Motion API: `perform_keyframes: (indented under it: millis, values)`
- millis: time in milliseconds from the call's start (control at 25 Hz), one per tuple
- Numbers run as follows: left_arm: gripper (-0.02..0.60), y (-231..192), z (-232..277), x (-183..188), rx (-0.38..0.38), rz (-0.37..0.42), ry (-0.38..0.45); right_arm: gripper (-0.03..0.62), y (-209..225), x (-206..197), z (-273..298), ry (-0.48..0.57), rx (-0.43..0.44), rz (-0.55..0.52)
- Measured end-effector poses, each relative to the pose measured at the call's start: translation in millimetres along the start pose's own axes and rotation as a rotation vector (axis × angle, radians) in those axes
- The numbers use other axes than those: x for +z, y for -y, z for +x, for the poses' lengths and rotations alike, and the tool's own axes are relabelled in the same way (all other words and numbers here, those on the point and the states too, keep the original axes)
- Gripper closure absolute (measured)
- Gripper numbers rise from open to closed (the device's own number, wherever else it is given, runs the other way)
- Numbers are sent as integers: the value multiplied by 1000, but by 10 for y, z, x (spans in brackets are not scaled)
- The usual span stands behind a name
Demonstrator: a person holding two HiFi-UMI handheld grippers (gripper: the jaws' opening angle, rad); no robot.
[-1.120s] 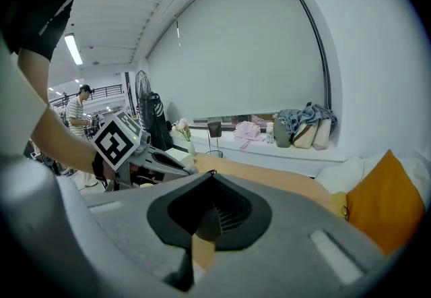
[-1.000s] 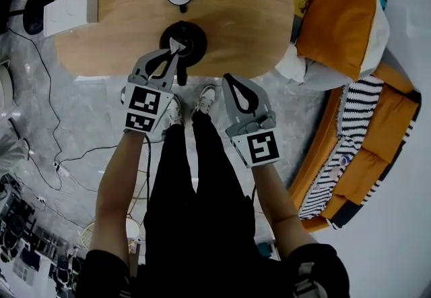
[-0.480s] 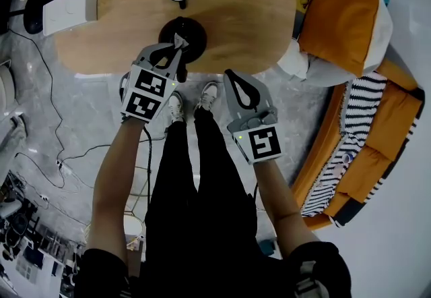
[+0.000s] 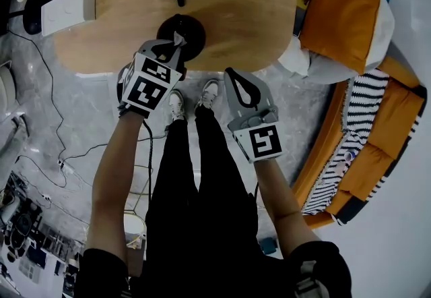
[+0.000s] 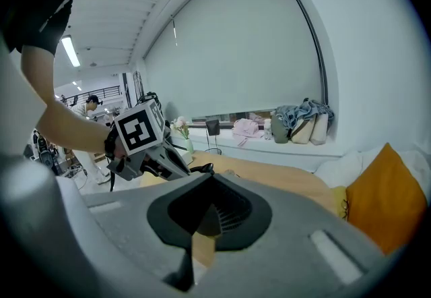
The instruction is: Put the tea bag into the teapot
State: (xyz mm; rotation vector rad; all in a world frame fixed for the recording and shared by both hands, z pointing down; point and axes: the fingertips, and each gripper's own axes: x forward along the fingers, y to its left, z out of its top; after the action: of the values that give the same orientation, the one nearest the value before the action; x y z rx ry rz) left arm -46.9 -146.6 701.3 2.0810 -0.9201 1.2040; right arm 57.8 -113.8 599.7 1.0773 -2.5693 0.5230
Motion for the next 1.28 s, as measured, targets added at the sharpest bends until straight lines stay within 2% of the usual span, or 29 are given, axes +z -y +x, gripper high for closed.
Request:
perform_keyframes:
  millis: [80,200,440,560,720,1280]
  values:
    - [563,14,15,-20,-9,3,-25,589,14,-65,-17,-29,-1,-7]
    - [563,26,48,-27,-15,5,-54,589,12,51,6,43,-2,18]
    - [563,-6,118,-51,2,21,-104,589,24,2,5,38,-5,28]
    - [561,-16,130,-42,5,13,-114,589,50,-97,-35,-23,-4,19]
    - [561,-33,159,-39,9,15,-133,589,74,-9,5,39,-12,36]
    - [560,-25,217,-17,19,41,-167,589,114,-48,-9,29,-13,46]
